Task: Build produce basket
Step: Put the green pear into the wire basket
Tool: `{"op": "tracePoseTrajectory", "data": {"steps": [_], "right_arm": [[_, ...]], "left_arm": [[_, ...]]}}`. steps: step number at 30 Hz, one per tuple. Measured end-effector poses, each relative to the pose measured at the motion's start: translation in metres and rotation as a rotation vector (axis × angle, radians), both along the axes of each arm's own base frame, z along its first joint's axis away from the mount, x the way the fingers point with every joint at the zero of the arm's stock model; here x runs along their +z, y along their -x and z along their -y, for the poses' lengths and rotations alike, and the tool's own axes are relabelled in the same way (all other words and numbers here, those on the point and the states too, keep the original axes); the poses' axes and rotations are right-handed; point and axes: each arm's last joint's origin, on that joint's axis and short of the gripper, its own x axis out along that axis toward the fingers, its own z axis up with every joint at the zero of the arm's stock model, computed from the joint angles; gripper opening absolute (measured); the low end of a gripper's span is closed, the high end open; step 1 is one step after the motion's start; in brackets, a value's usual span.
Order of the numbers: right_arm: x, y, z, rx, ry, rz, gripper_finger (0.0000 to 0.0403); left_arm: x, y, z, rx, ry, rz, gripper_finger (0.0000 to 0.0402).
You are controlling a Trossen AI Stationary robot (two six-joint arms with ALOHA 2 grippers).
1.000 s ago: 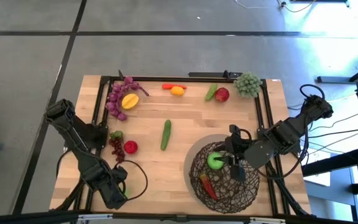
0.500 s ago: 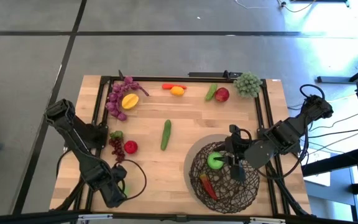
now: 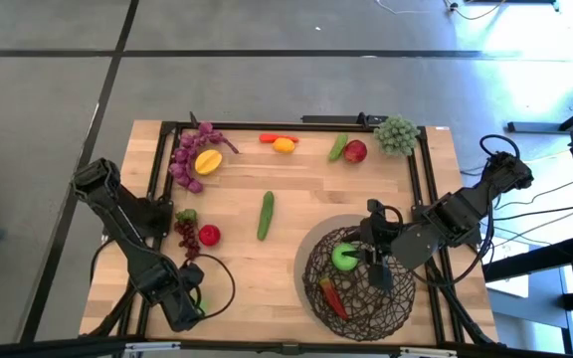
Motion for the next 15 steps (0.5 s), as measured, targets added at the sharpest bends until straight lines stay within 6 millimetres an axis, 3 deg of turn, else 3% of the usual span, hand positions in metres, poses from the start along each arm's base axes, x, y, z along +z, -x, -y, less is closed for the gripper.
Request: {"op": "tracePoseTrajectory", "data": {"steps": [15], "right_arm": [[0.0, 0.0, 0.0, 0.0, 0.001, 0.0, 0.0136]], "left_arm": [[-0.013, -0.005, 0.009, -0.019, 0.017, -0.047, 0.0124]]}}
